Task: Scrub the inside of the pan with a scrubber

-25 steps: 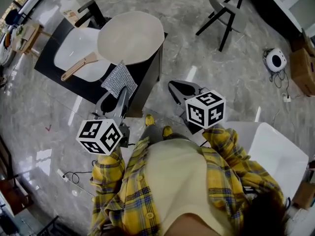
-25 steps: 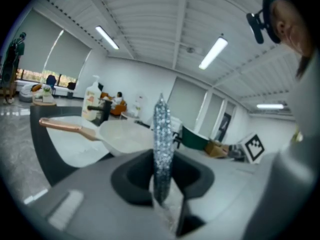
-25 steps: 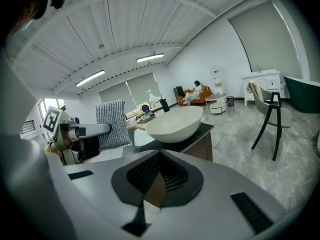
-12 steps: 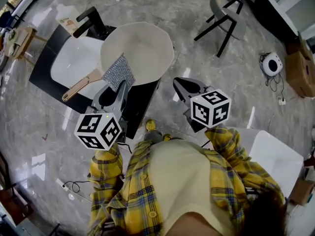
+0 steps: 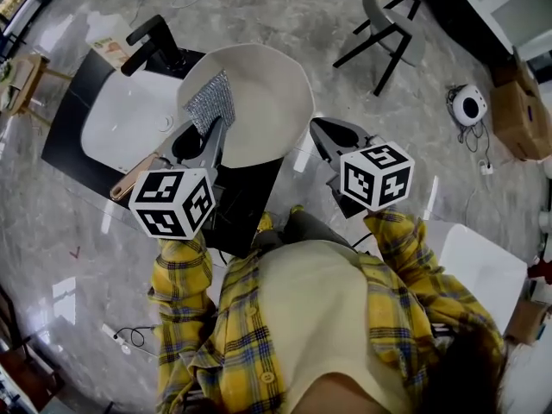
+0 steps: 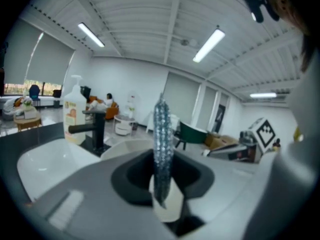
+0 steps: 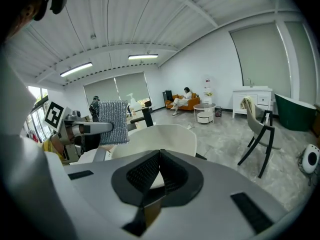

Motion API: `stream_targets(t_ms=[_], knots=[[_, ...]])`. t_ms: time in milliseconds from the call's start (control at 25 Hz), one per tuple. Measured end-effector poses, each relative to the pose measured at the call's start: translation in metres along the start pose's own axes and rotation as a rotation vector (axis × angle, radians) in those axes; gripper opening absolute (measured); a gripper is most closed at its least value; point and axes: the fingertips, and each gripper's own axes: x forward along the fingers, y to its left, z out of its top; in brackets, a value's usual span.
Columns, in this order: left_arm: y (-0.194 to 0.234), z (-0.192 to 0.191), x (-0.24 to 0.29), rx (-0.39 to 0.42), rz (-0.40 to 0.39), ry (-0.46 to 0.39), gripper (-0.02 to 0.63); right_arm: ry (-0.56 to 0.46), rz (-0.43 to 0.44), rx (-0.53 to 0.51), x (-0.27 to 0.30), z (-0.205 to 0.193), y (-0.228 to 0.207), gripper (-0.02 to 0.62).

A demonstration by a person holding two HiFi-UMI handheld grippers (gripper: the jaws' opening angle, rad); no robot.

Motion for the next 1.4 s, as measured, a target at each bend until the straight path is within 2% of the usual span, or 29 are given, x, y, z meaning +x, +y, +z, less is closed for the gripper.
stream_targets(t_ms=[240, 680, 920, 1400], knots=[[0.005, 0.007, 0.031, 0.048, 0.007, 0.032, 0.084, 0.001, 0.004, -0.029, 0.019, 0.019, -0.008, 0.014], [0.024, 0.004, 0.090, 0.035, 0.115, 0.116, 0.084, 0.014, -0.001, -0.062, 0.068, 0.048, -0.066, 0.014], [0.036, 0.000, 0.123, 0.043, 0.195, 0.108, 0.084, 0.031, 0.039, -0.036, 0.098, 0.050, -0.088, 0.014], [0.052, -0.017, 0.180, 0.059, 0.247, 0.161, 0.084, 0.063, 0.076, -0.009, 0.121, 0.047, -0.111, 0.014]])
